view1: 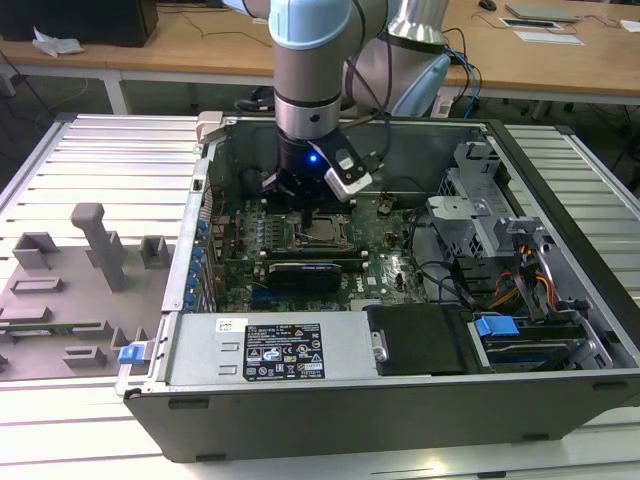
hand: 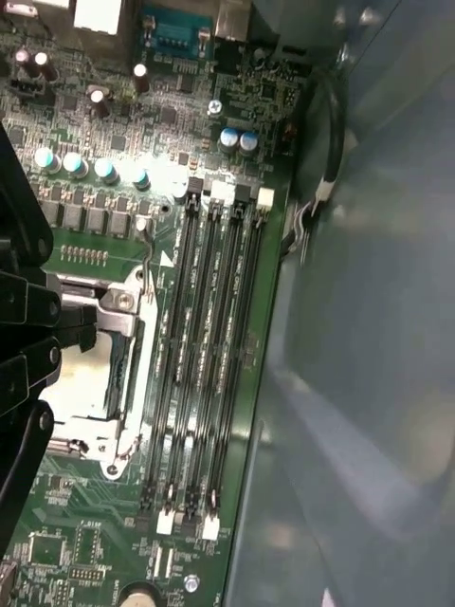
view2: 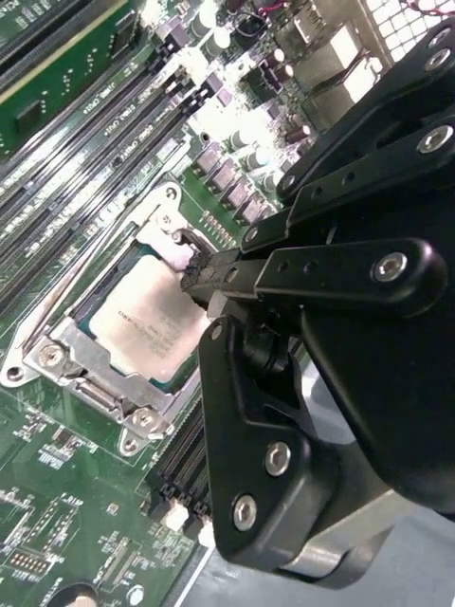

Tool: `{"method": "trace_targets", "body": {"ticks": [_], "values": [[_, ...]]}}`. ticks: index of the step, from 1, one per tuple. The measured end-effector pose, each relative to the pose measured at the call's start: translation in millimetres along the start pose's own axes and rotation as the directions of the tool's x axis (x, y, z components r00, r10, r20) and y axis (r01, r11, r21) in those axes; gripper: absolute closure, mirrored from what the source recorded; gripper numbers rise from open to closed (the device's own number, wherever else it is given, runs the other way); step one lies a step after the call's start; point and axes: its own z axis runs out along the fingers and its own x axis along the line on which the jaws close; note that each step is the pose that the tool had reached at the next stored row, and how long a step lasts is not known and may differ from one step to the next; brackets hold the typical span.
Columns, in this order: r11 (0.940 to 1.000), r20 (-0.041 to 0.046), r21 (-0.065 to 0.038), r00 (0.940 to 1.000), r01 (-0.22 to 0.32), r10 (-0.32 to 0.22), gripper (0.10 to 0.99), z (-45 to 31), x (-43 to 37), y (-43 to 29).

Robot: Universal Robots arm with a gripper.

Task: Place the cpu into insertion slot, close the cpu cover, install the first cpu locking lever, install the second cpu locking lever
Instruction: 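Close the cpu cover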

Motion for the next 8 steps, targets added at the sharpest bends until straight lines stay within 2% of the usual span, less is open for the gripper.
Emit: {"method": "trace_targets", "body": {"ticks": [6, 8], "values": [[1.0, -0.0249, 0.005, 0.9997, -0.001, 0.001, 0.98, 0.6, -17.6, -4.3], [0.9999, -0.0362, 0.01, 0.9993, -0.002, 0.002, 0.98, 0.6, -22.3, -5.8]]}}
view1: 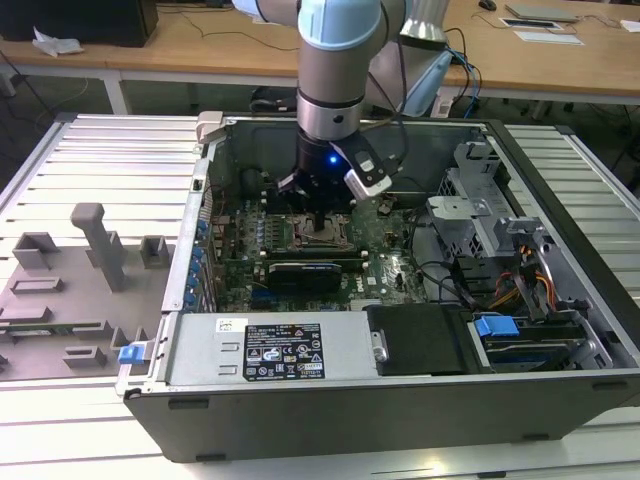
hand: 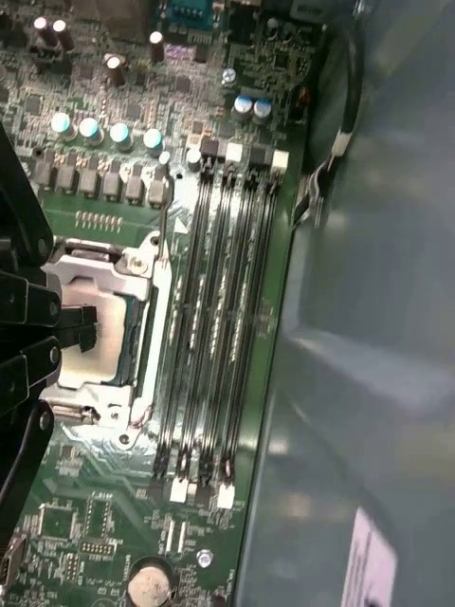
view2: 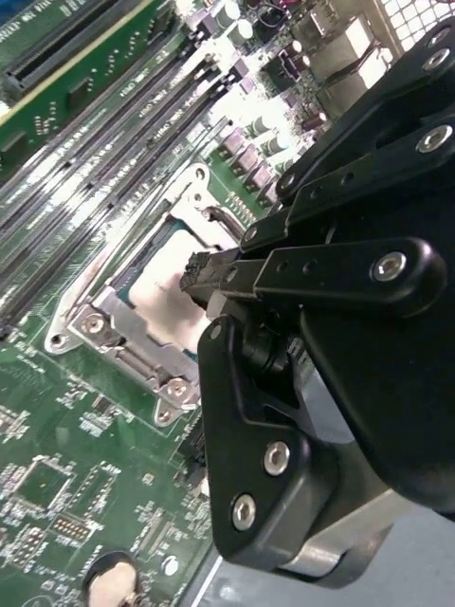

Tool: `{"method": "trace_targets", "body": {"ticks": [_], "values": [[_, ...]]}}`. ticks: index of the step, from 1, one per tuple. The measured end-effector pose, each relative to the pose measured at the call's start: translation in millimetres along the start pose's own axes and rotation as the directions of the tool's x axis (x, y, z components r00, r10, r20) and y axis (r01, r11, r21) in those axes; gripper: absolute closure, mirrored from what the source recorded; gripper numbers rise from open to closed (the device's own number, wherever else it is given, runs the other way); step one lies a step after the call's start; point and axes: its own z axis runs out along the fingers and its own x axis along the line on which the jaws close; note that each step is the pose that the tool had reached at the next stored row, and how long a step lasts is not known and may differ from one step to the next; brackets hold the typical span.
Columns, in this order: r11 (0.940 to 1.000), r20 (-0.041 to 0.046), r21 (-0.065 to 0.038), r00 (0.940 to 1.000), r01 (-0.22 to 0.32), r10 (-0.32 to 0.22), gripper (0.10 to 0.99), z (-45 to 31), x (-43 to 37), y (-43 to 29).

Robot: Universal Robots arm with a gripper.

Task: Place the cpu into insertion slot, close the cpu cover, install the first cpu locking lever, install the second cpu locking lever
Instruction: 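Close the cpu cover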

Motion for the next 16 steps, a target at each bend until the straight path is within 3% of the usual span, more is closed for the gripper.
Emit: {"method": "trace_targets", "body": {"ticks": [3, 9, 16], "values": [[1.0, -0.0041, 0.006, 1.0, 0.0, 0.0, 0.98, -2.3, -0.7, -0.2], [1.0, -0.0044, 0.008, 1.0, 0.0, 0.0, 0.98, -20.6, -0.9, 0.8], [1.0, -0.0044, 0.008, 1.0, 0.0, 0.0, 0.98, -25.0, -0.9, 1.0]]}}
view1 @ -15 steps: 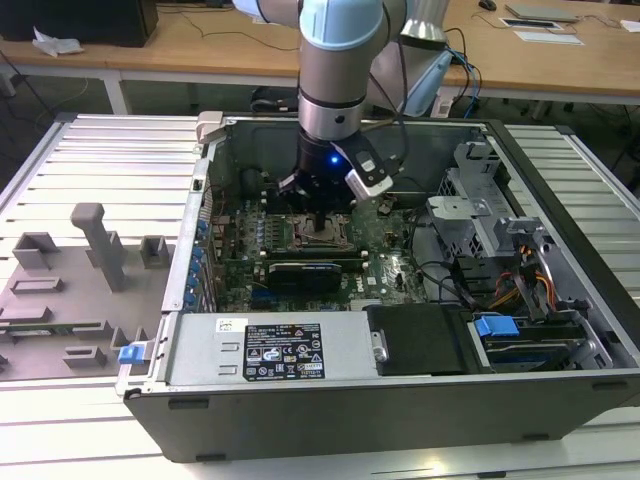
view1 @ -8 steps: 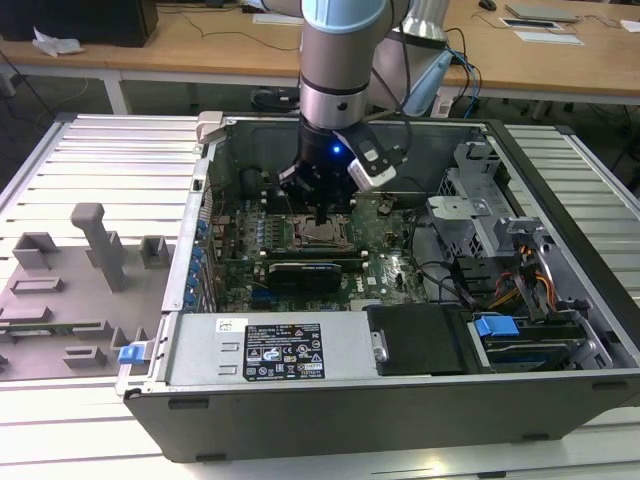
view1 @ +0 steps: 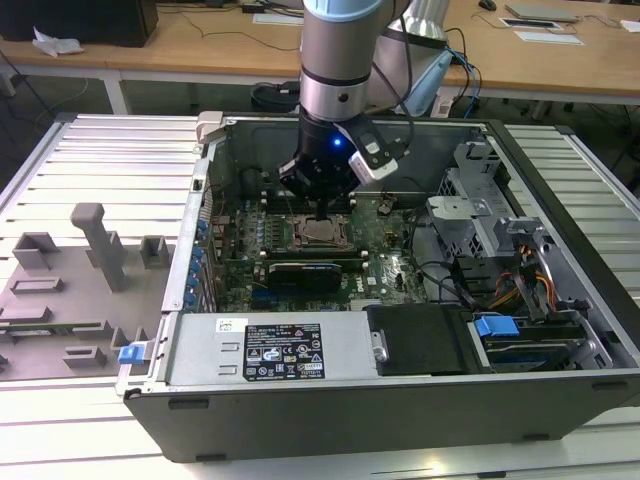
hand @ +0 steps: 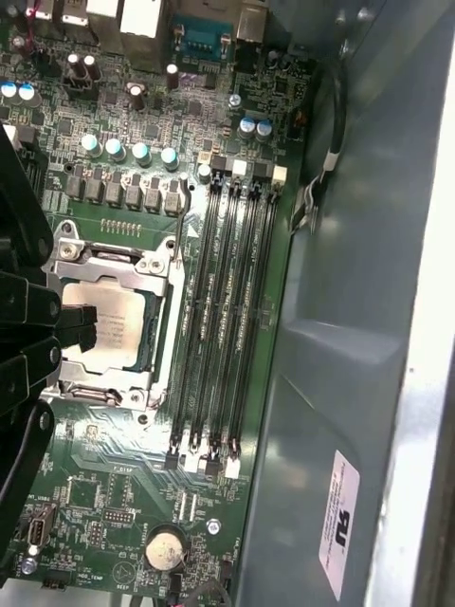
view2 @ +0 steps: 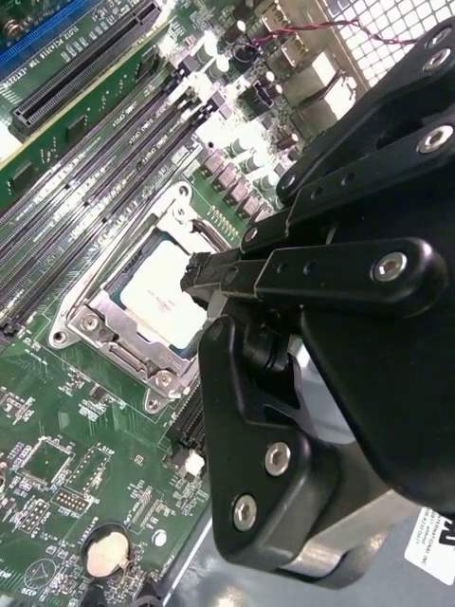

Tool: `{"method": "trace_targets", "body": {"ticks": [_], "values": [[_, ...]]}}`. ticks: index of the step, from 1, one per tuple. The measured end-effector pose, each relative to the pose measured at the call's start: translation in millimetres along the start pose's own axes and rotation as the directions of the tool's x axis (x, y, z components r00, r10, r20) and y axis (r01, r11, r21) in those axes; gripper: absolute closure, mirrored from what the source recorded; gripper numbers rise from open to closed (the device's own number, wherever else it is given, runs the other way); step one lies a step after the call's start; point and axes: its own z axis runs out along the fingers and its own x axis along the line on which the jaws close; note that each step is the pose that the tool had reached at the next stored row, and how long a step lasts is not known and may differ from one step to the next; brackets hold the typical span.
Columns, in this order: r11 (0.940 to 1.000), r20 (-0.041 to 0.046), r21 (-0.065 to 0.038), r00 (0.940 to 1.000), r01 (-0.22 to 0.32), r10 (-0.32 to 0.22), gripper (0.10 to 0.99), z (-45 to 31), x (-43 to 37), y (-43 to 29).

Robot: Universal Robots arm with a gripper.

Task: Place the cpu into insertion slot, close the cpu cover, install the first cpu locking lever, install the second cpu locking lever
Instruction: 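Close the cpu cover, then install the first cpu locking lever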

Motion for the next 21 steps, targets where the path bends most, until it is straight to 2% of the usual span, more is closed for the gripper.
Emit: {"method": "trace_targets", "body": {"ticks": [11, 14, 15, 17, 19, 21], "values": [[1.0, -0.0002, 0.0, 1.0, 0.0, 0.0, 0.98, -5.2, 0.0, 0.2], [1.0, -0.0001, 0.0, 1.0, 0.0, 0.0, 0.98, -10.9, 0.0, 0.4], [1.0, 0.0, 0.0, 1.0, 0.0, 0.0, 0.98, -16.4, 0.0, 0.6], [1.0, 0.0, 0.0, 1.0, 0.0, 0.0, 0.98, -16.9, -0.1, 0.7], [1.0, 0.0, 0.0, 1.0, 0.0, 0.0, 0.98, -17.0, 6.0, 1.6], [1.0, 0.0, 0.0, 1.0, 0.0, 0.0, 0.98, -17.0, 8.8, 2.0]]}}
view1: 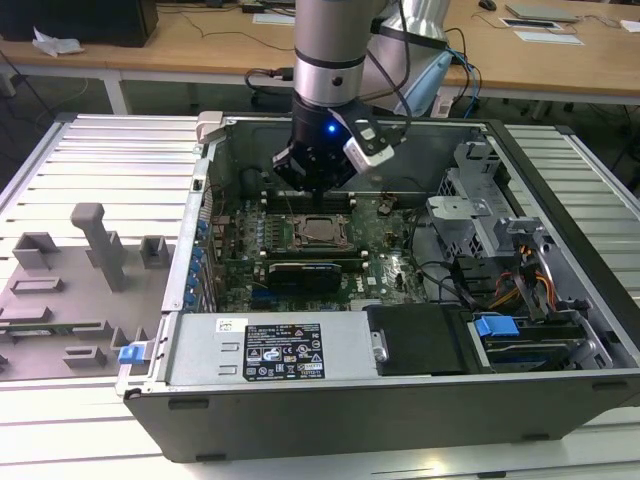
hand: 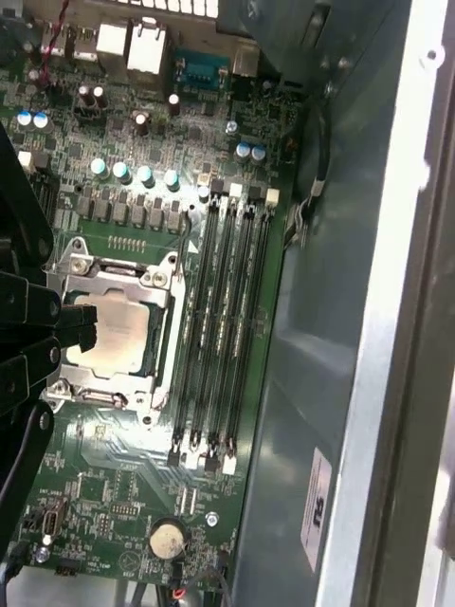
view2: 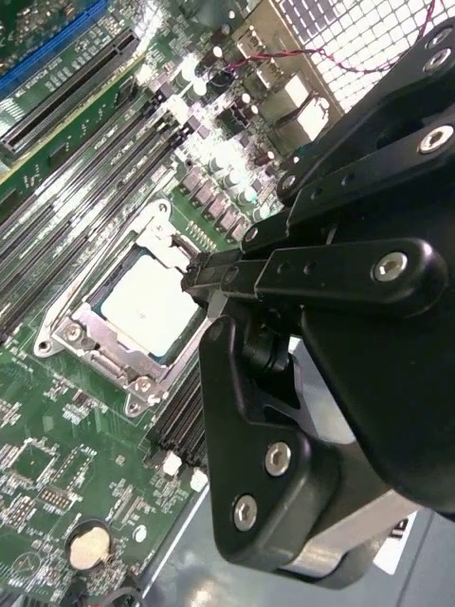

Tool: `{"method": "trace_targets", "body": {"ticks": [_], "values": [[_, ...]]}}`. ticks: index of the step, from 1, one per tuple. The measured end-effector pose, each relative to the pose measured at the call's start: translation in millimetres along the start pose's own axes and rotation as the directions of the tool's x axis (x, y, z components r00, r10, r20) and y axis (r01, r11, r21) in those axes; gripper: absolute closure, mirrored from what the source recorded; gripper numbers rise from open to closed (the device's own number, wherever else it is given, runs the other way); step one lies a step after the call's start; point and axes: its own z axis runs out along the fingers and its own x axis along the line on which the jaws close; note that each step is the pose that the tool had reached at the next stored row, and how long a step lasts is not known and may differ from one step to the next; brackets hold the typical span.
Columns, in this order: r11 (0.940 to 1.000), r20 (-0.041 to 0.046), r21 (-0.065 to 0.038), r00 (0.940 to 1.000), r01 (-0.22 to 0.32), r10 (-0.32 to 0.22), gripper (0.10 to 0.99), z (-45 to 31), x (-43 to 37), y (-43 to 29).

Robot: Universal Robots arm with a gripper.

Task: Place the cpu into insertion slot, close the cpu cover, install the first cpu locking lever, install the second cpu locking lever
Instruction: 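Install the first cpu locking lever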

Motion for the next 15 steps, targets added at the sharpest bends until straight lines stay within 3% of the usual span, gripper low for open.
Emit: {"method": "trace_targets", "body": {"ticks": [12, 15], "values": [[1.0, 0.0021, 0.0, 1.0, 0.0, 0.0, 0.98, 0.1, 26.0, 3.9], [1.0, 0.0069, -0.002, 1.0, 0.0, 0.0, 0.98, 0.1, 41.8, 6.3]]}}
